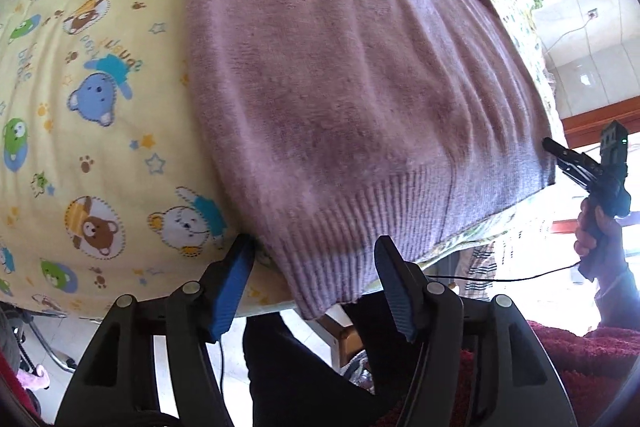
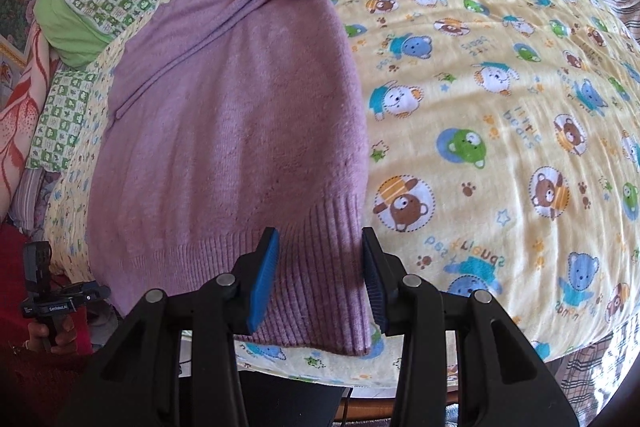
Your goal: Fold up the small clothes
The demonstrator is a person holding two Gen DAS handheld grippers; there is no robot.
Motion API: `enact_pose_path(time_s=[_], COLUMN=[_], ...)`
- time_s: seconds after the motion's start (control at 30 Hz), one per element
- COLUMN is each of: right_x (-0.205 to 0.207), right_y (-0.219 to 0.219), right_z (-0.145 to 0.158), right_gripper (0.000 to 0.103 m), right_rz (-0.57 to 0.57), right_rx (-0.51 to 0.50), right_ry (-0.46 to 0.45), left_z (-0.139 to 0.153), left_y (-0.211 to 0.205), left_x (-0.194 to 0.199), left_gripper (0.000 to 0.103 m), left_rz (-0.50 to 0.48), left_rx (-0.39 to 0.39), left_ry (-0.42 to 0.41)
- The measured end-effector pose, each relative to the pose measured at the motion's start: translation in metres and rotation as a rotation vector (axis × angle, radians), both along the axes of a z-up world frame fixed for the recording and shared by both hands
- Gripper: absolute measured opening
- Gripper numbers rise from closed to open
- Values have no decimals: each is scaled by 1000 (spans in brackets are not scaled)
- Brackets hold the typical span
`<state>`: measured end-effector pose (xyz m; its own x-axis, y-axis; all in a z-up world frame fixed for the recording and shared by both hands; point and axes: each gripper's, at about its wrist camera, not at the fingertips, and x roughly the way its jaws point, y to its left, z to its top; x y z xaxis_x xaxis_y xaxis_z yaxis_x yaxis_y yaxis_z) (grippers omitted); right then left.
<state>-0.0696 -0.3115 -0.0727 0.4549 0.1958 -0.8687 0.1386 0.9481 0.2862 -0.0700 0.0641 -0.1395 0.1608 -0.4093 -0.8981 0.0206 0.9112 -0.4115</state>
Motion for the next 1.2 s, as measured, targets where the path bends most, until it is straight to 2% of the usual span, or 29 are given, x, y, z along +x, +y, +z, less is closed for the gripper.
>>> enact_pose_path(time_s=[0.17, 0.33, 0.47, 0.6, 0.7, 0.73, 0.8, 0.83, 1.07, 1.2], right_x=[3, 3, 6, 6, 7, 7, 9, 9, 1, 3], right_y=[2, -3, -16, -19, -14, -11, -6, -5, -23, -28], right_z=[-3, -7, -5, -4, -6, -8, -10, -12, -12, 6], right_gripper=[42, 42, 42, 42, 42, 42, 27, 9, 8, 8], right_rz=[6, -11, -59, -31, 14, 26, 44, 48, 40, 21], right_rx=[9, 36, 55, 62, 74, 78, 71, 66, 151, 265], right_ry=[12, 10, 2, 17, 30, 34, 38, 42, 38, -40], left_z=[-1, -2, -6, -6, -9, -8, -7, -5, 18, 47], left_y=[0, 1, 11, 14, 12, 10, 7, 5, 7, 9], left_x=[5, 8, 6, 2, 2, 3, 4, 3, 2, 14], left_gripper=[59, 30, 34, 34, 29, 19, 8, 7, 6, 6], left_rz=[4, 21, 51, 62, 78, 81, 79, 79, 62, 63], left_rx=[-20, -27, -62, -57, -54, -45, -50, -54, -74, -80], left_ry=[6, 8, 33, 40, 41, 36, 25, 16, -82, -171])
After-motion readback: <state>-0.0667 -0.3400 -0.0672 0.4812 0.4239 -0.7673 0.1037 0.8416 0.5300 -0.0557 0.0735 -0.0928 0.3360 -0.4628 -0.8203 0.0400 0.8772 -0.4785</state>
